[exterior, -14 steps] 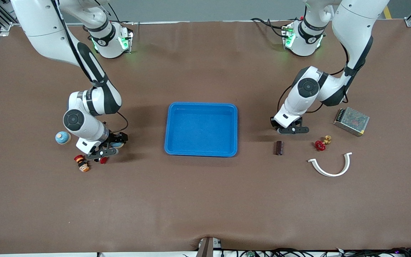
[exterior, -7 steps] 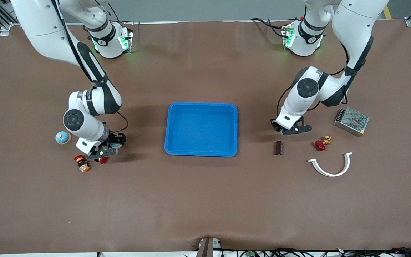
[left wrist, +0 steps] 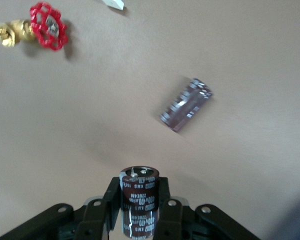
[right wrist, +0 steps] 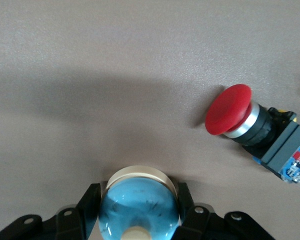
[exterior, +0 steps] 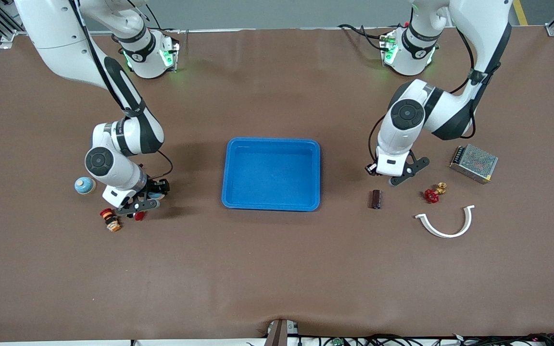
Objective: Place electrolytic capacitor and blue bell in tray
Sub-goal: 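Carry the bell with the right gripper while the left gripper carries the capacitor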
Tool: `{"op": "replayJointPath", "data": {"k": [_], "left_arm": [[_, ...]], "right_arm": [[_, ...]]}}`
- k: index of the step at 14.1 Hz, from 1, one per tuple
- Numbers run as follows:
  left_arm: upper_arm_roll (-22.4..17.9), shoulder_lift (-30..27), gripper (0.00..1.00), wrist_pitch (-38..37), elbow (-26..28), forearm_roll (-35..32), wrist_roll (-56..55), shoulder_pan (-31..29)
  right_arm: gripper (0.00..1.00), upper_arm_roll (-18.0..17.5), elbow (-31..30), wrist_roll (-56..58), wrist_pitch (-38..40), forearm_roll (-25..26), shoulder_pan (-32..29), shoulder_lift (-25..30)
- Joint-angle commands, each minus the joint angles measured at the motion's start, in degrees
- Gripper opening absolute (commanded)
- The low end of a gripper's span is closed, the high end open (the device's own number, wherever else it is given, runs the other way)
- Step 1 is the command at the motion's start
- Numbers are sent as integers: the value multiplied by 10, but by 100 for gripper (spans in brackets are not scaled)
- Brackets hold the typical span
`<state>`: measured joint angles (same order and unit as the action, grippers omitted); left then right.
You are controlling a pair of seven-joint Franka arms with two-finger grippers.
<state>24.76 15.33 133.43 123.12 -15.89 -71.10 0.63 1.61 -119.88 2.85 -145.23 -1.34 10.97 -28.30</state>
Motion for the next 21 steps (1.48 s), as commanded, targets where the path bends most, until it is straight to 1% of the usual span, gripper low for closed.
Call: {"op": "replayJointPath", "data": {"k": [1,3,5,8,11,13,15,18,20,21], "left_arm": [[17,-8,0,-29,-31,64,-70,-4],[24,-7,0,-42,-45,77,-146,1],[44,0,0,-42,-64,78,-240,1],[53,20,0,-42,-103,79,-351,24],[53,38,0,-36,-130,79,-459,55],[53,65,0,-30,-161,75,-533,83],[52,87,0,-14,-182,69,-589,106],[50,108,0,19,-184,56,-648,136],[49,132,0,21,-199,45,-670,153],[48,146,0,21,-208,33,-683,158]], "right_arm": [[38,-5,6,3,35,2,-2,17],[38,-6,29,-3,90,1,0,30],[38,-7,57,-5,142,-2,0,39],[36,-7,75,-27,178,-6,14,55],[36,-7,76,-103,180,-6,49,67],[36,-7,76,-165,181,-6,81,72],[36,-7,76,-231,179,-7,117,71],[36,-7,76,-301,171,-10,157,67],[36,-6,71,-305,157,-62,177,65],[36,-6,70,-306,152,-76,186,65]]}}
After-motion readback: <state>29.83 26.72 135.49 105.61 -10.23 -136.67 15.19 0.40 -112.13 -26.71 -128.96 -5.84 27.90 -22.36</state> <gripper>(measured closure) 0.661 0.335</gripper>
